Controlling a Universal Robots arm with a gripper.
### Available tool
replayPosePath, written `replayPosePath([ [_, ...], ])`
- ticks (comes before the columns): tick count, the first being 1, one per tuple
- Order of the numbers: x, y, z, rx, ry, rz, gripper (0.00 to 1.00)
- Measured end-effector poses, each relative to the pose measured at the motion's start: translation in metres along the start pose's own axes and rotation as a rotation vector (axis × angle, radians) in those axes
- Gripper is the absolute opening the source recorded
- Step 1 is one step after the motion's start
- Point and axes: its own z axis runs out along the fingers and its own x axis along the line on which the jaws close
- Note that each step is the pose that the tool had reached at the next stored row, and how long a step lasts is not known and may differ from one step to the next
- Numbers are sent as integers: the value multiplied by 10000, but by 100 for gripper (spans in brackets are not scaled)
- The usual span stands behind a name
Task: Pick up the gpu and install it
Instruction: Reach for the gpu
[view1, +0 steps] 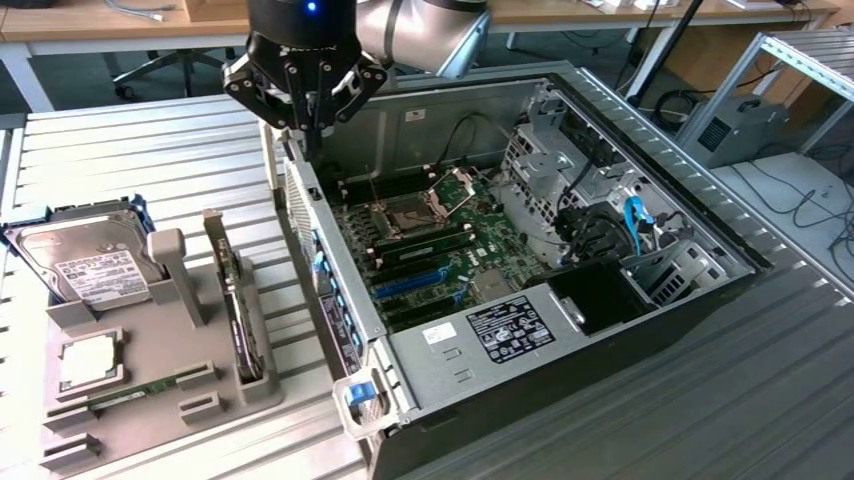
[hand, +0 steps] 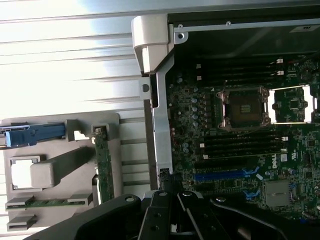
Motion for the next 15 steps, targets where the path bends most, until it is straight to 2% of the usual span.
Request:
replayPosePath([
  [15, 92, -7, -2, 0, 0, 0, 11],
])
